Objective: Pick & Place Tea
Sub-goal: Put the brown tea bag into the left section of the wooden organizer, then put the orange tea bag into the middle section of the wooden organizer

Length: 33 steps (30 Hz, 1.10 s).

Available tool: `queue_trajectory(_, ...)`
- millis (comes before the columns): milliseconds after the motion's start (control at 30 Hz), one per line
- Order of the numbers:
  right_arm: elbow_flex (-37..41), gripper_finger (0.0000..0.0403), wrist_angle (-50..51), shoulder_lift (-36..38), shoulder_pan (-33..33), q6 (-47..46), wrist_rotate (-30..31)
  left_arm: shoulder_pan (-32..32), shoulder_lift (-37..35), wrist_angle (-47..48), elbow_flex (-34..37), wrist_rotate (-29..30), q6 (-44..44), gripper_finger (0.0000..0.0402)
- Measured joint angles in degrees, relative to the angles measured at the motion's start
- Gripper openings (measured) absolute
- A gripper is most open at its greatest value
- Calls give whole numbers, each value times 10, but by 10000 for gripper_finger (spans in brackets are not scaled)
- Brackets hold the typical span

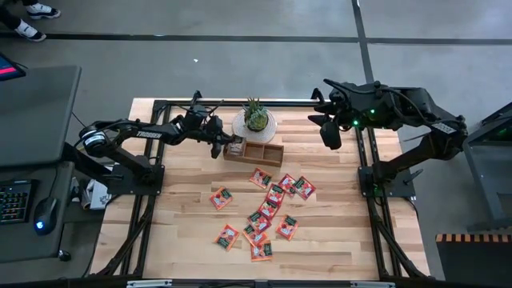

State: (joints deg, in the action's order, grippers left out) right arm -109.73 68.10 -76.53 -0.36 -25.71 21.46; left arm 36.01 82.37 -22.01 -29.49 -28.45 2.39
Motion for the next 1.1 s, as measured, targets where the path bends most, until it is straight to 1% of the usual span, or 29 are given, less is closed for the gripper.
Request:
queue_trajectory(233, 0, 161, 0, 0, 0, 5, 8, 0, 0, 35, 0, -6, 20, 0)
queue_trajectory(367, 0, 161, 0, 0, 0, 6, 12, 0, 0, 36, 0, -7, 21, 0)
queue_trajectory(500, 0, 161, 0, 0, 0, 6, 21, 0, 0, 19, 0, -26, 21, 11)
queue_trajectory(567, 0, 161, 0, 0, 0, 7, 22, 0, 0, 7, 0, -32, 21, 26)
queue_trajectory(667, 0, 161, 0, 0, 0, 7, 22, 0, 0, -10, -1, -48, 19, 60)
queue_trajectory(800, 0, 161, 0, 0, 0, 6, 21, 0, 0, -4, -13, -53, 15, 112)
queue_trajectory(900, 0, 161, 0, 0, 0, 6, 18, 0, 0, -4, -24, -55, 4, 143)
queue_trajectory(1000, 0, 161, 0, 0, 0, 4, 6, 0, -3, 0, -45, -55, -11, 165)
queue_trajectory(1100, 0, 161, 0, 0, 0, 3, -9, 0, -23, 2, -68, -55, -27, 176)
